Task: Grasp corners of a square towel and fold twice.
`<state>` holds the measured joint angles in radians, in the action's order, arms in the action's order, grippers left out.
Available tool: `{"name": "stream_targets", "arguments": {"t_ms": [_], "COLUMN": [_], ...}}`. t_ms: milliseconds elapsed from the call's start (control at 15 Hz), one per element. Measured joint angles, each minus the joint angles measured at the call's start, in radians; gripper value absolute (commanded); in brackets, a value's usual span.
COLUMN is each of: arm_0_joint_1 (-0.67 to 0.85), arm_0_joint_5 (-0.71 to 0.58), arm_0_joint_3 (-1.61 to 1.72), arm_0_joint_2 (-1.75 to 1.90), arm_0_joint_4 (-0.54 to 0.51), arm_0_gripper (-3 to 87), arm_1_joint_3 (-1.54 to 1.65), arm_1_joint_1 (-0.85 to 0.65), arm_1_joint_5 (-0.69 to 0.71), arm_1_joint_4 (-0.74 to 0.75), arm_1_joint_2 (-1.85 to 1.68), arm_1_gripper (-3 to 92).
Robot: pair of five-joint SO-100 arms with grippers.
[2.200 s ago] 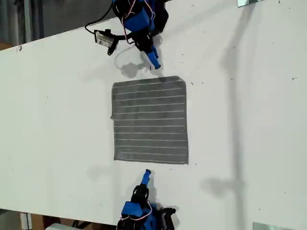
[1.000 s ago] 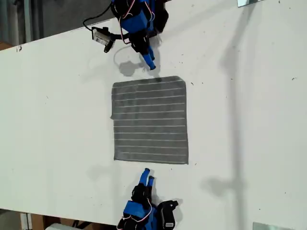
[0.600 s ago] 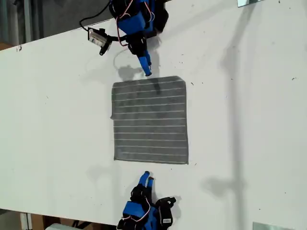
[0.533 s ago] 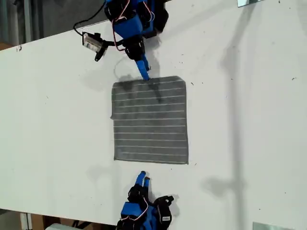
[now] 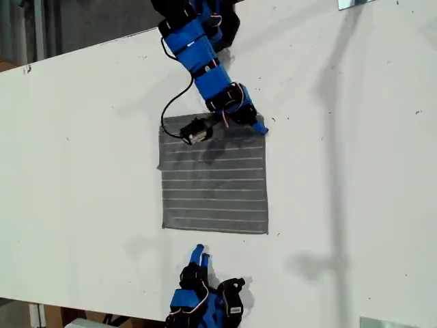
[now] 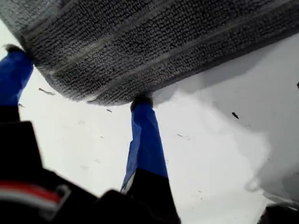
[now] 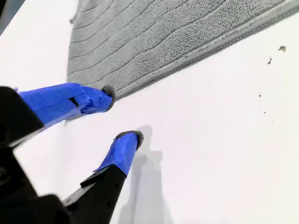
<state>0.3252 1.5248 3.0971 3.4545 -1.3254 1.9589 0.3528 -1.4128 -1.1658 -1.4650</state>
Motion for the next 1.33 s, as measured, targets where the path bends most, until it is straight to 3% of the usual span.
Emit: {"name": "stream_targets", "arguments": {"t_ms": [67, 133, 200, 267, 667, 800, 1067, 1333], "arm_0_joint_1": [0.000, 0.000, 0.000, -0.002, -0.075, -0.146, -0.408, -0.571], "arm_0_joint_5": [0.000, 0.000, 0.000, 0.000, 0.044, 0.075, 0.115, 0.146], "arm_0_joint_3": [0.000, 0.000, 0.000, 0.000, -0.031, -0.250, -0.940, -1.078], "arm_0_joint_2": [0.000, 0.000, 0.000, 0.000, -0.084, -0.360, -1.302, -1.697], "arm_0_joint_4": [0.000, 0.000, 0.000, 0.000, 0.000, -0.031, -0.063, 0.192], "arm_0_gripper": [15.1, 15.0, 14.9, 14.8, 13.3, 13.6, 18.2, 22.0], "arm_1_joint_3": [-0.011, -0.014, -0.017, -0.018, -0.069, -0.072, -0.075, -0.078], "arm_1_joint_1": [-0.005, 0.002, 0.003, 0.009, 0.032, 0.029, 0.021, 0.032], "arm_1_joint_5": [-0.008, -0.003, -0.009, -0.017, -0.040, -0.040, -0.032, -0.032], "arm_1_joint_4": [0.000, 0.002, 0.017, 0.035, 0.110, 0.115, 0.117, 0.117], "arm_1_joint_2": [0.006, 0.012, 0.035, 0.054, 0.092, 0.100, 0.103, 0.107], "arm_1_gripper": [39.7, 29.0, 7.4, 0.0, -0.1, -0.1, -0.1, -0.1]}}
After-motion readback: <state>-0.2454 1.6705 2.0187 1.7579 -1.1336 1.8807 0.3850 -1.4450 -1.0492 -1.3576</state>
